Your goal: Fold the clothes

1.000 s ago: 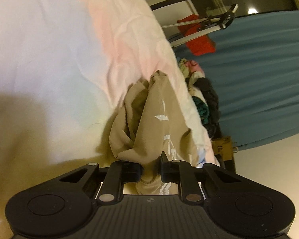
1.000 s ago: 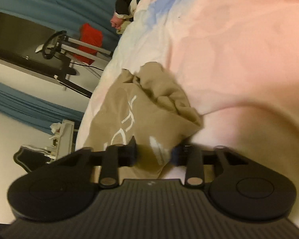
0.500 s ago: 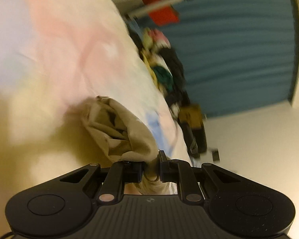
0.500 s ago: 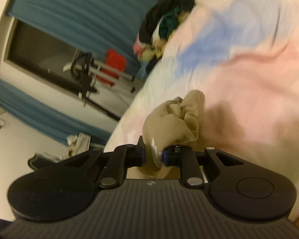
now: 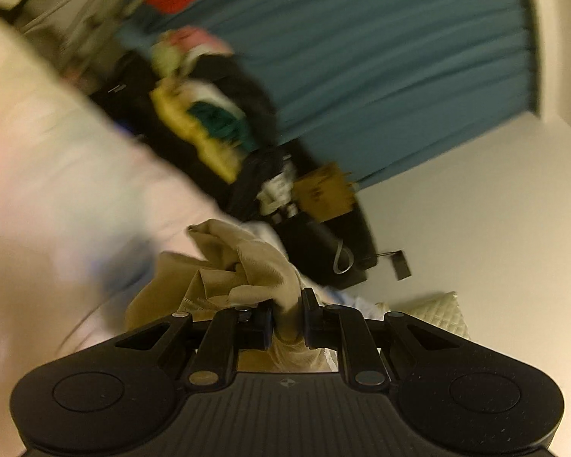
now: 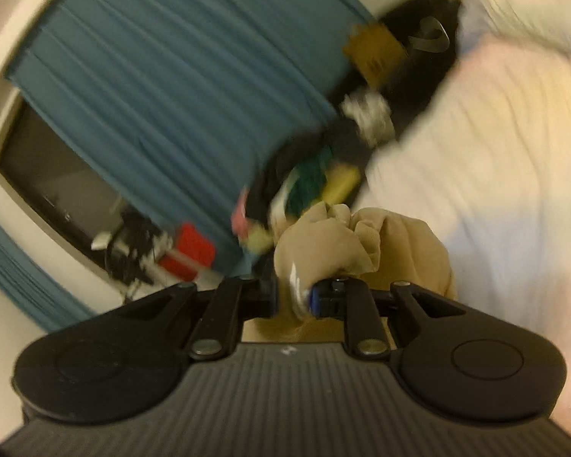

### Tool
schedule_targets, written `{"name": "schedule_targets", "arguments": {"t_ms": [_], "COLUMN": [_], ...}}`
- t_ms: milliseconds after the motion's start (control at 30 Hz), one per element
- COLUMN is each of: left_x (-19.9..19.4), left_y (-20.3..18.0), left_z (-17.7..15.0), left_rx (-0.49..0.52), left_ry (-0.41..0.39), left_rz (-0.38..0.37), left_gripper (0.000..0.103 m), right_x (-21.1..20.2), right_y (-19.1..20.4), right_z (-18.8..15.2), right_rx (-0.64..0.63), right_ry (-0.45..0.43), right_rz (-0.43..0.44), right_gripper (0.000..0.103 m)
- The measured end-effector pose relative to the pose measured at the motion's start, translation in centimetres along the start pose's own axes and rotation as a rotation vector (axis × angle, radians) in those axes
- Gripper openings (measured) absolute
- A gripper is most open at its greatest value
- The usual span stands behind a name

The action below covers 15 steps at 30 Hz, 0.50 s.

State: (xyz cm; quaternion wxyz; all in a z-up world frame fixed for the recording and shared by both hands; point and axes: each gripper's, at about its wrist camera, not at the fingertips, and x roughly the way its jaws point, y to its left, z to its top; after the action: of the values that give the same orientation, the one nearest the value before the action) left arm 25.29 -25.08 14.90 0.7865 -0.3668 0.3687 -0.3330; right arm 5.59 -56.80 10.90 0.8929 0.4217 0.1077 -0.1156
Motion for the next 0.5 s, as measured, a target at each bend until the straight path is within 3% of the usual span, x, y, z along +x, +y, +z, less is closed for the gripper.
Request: {"name": "schedule_targets", "arguments": {"t_ms": [133,200,367,500], "left_x": [5.9,8.6,10.8,10.7], "left_y": [0.4,2.4,9.3,9.8], "left_z": [-1.7,-3.8,-9.6,-10.4], "left_rx": [0.057,0.079,0.101,0.15], "left_ry": [0.003,0.049,0.209,0.232], "left_rz": [0.032,0.077,0.235,0.264], "left_gripper": [0.016,0.016,0.015,0.02], "right_x": [2.6,4.3,7.0,6.6], "right_y": [-3.5,-7.0,-15.7,-16.9], "right_z": [-0.3,-2.0,-7.9,-9.4], "right_rx": [-0.033,-0.013,0.086,0.082], "right_ry": [-0.035,0.027,0.267,0.289], "right_rz": [-0.043,-0.107,-0.289,-0.297], "right_gripper": [0.019,0.02,0.019,0.021]}}
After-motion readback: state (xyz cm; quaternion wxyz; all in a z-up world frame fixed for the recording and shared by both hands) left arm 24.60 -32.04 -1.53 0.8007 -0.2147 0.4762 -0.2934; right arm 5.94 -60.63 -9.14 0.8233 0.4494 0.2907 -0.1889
